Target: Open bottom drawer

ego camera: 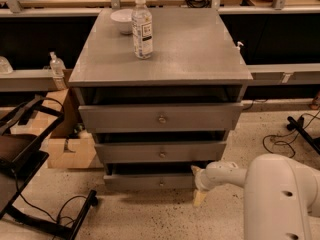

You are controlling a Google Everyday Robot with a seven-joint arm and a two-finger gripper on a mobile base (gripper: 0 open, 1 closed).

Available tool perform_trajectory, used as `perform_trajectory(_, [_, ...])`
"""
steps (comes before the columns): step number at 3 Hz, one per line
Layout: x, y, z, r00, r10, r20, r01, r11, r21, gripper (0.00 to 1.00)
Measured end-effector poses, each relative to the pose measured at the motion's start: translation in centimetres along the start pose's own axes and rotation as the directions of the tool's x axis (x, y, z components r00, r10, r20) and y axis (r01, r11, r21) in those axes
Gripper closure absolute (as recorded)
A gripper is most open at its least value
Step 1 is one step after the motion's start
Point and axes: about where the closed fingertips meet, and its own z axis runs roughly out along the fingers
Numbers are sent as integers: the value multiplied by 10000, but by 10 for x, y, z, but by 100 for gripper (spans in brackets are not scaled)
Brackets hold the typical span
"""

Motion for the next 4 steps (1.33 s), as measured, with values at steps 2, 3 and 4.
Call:
perform_trajectory(2, [0, -16, 48, 9932, -748, -892, 701, 9961, -538, 1])
perform_trajectory(3, [-2, -23, 64, 9891, -981, -1096, 899, 9930, -770, 23])
perform_trajectory(4, [-5, -17, 78, 9913, -862, -999, 757, 9916, -1053, 54])
